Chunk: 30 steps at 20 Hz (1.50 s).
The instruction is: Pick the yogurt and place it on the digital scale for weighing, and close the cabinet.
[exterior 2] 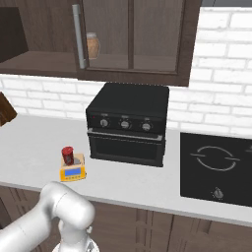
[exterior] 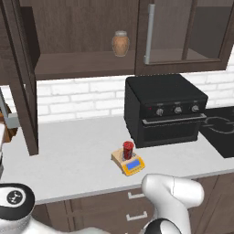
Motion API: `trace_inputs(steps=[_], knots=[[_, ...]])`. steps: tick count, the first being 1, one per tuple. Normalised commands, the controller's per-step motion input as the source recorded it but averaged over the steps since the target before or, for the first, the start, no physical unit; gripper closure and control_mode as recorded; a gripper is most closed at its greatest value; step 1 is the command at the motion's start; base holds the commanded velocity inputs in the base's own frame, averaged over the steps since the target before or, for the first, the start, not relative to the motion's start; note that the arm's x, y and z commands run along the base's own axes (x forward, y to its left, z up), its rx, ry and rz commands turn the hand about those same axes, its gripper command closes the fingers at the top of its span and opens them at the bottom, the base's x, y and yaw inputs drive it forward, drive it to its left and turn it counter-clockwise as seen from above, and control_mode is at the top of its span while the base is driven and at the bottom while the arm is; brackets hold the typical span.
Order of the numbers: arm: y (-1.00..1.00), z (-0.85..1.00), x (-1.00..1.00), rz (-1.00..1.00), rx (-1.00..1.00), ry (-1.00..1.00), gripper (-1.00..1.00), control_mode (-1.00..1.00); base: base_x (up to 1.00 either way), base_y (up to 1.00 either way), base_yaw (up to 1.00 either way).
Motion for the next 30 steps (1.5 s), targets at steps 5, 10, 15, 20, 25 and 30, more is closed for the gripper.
trace_inputs(steps=[5,10,15,20,25,30], knots=[[-0.11,-0.43,1.00,-0.01,0.00,0.00,-1.00,-1.00,0.00,0.00,0.00],[-0.72,0.08,0.65,-0.04,0.11,0.00,-1.00,-1.00,0.00,0.00,0.00],[-0.99,0.40,0.03,-0.04,0.23,-0.07,-1.00,-1.00,0.00,0.00,0.00],[-1.00,0.52,0.24,-0.04,0.28,-0.07,-1.00,-1.00,0.00,0.00,0.00],[-1.00,0.62,0.33,-0.02,0.29,-0.01,-1.00,-1.00,0.00,0.00,0.00],[-0.94,0.40,0.74,0.00,0.29,0.00,-1.00,-1.00,0.00,0.00,0.00]])
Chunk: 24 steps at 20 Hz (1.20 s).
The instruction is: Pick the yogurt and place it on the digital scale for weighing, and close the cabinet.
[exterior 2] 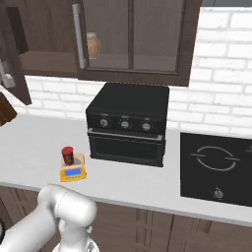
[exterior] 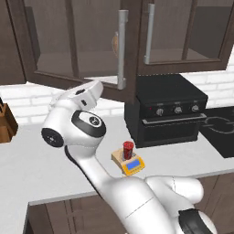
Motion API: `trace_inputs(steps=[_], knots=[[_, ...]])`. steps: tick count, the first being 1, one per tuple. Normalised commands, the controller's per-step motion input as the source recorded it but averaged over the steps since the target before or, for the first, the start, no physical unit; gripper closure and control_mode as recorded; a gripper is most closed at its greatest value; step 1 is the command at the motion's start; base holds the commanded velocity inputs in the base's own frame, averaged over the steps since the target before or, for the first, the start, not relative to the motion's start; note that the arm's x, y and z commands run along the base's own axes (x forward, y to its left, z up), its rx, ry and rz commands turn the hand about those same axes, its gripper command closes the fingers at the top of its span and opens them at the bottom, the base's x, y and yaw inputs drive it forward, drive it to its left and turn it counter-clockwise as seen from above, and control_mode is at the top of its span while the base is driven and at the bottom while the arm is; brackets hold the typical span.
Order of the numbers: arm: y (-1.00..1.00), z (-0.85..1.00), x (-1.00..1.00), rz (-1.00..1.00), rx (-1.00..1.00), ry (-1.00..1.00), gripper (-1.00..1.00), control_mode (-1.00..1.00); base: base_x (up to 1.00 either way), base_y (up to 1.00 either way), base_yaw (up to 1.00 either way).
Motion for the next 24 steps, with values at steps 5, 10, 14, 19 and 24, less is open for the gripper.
trace_inputs(steps=[5,10,14,19,24], knots=[[-0.82,0.22,0.78,0.03,0.27,0.00,-1.00,-1.00,0.00,0.00,0.00],[-0.66,0.01,0.85,0.06,0.22,0.00,-1.00,-1.00,0.00,0.00,0.00],[-0.62,0.00,0.96,0.08,0.20,0.00,-1.00,-1.00,0.00,0.00,0.00],[-0.58,0.00,0.88,0.09,0.18,0.00,-1.00,-1.00,0.00,0.00,0.00],[-0.48,0.00,0.70,0.08,0.15,0.02,-1.00,-1.00,0.00,0.00,0.00]])
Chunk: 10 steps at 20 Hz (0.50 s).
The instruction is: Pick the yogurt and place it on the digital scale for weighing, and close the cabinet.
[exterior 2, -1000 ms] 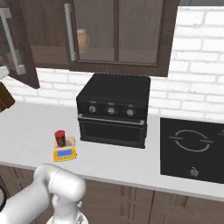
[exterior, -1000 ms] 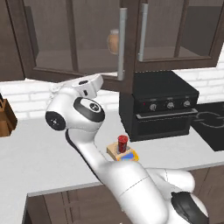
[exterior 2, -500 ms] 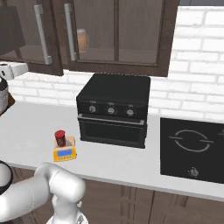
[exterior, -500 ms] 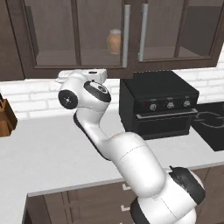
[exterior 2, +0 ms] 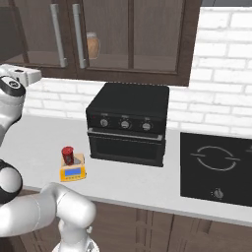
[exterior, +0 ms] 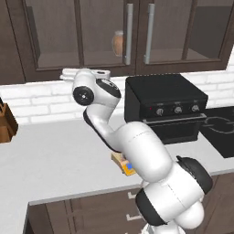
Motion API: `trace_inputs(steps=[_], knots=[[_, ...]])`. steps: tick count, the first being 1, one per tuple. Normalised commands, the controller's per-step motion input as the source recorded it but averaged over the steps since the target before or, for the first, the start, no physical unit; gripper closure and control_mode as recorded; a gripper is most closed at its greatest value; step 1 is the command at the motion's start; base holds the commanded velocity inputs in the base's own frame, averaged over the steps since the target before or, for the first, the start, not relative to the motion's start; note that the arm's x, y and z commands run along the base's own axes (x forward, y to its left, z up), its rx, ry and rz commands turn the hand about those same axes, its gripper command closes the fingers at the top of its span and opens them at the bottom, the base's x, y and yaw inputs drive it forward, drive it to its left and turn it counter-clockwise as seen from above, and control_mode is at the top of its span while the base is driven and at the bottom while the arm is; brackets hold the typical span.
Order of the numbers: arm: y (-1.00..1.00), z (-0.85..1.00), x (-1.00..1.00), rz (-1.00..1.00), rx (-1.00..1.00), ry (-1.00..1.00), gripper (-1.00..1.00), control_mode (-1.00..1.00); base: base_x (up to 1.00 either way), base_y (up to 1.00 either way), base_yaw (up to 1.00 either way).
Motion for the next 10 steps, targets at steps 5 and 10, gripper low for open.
trace_inputs(steps=[5,10], knots=[[-0.59,0.00,0.43,0.07,0.15,0.01,-1.00,-1.00,0.00,0.00,0.00],[-0.88,0.08,0.17,0.04,0.22,0.05,-1.00,-1.00,0.00,0.00,0.00]])
